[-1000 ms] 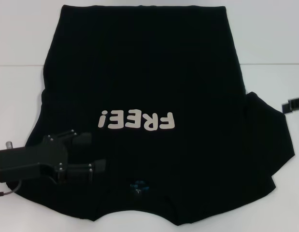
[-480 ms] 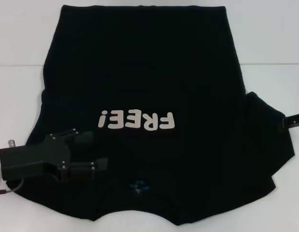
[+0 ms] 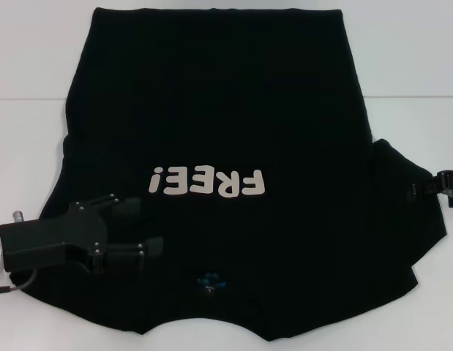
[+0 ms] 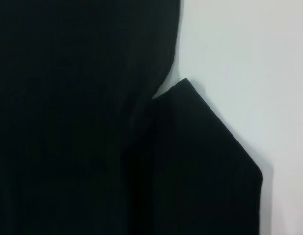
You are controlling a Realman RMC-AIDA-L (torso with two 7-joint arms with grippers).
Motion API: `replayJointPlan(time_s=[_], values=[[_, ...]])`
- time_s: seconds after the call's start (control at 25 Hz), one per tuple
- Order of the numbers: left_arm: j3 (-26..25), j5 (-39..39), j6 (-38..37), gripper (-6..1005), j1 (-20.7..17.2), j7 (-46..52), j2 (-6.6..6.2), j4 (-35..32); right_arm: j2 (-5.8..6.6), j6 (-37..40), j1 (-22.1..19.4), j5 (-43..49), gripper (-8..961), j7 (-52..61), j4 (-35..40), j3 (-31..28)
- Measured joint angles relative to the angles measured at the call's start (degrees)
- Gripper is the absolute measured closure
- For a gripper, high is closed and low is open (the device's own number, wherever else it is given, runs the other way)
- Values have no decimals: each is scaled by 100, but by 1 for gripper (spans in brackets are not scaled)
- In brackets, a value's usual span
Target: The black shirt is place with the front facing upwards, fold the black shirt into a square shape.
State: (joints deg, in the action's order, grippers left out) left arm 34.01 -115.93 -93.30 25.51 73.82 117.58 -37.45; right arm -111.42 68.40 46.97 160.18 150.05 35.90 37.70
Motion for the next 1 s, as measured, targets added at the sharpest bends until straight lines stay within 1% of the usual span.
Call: replayJointPlan(time_s=[0.56,1.0], values=[[0,2,7,66,25,1,1,1,-30,-187,37,4,8,-36,-180,11],[-25,1,5,66,40,10,-2,16,-55,-231,104,-24,9,-12,-314,173]])
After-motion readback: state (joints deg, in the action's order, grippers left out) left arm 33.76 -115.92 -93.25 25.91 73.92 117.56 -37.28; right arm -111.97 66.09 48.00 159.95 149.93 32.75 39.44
